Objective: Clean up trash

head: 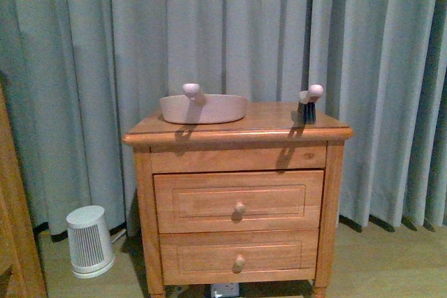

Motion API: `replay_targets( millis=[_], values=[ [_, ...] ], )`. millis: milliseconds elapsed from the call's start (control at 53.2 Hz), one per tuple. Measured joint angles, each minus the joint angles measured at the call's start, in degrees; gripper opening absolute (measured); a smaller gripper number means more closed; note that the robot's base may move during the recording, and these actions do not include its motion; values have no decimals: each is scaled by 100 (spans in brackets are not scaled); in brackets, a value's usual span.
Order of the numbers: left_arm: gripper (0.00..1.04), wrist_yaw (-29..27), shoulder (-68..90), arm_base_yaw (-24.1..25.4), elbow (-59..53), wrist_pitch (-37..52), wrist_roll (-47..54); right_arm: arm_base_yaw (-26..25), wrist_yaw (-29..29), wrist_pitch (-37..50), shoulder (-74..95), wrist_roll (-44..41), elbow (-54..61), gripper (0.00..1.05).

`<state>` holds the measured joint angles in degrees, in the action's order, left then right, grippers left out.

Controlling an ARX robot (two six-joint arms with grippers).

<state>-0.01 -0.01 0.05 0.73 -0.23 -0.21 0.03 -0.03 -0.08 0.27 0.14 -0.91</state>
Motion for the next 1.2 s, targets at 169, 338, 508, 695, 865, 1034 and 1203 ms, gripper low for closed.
replay_targets(
  millis=[169, 338, 508, 695, 865, 1034, 1203],
  values=[
    [97, 0, 0, 0, 2, 0, -2, 0, 0, 0, 0, 0, 0, 97],
    [97, 0, 0, 0, 2, 0, -2, 0, 0, 0, 0, 0, 0, 97],
    [97, 0, 0, 0, 2, 0, -2, 0, 0, 0, 0, 0, 0, 97],
    [97, 0, 0, 0, 2, 0, -2, 0, 0, 0, 0, 0, 0, 97],
    [97, 0, 0, 0, 2, 0, -2, 0, 0, 0, 0, 0, 0, 97],
    [97, 0, 0, 0, 0, 0, -2, 0, 0, 0, 0, 0, 0, 97],
    [97, 0, 0, 0, 2, 0, -2, 0, 0, 0, 0, 0, 0, 97]
  ],
)
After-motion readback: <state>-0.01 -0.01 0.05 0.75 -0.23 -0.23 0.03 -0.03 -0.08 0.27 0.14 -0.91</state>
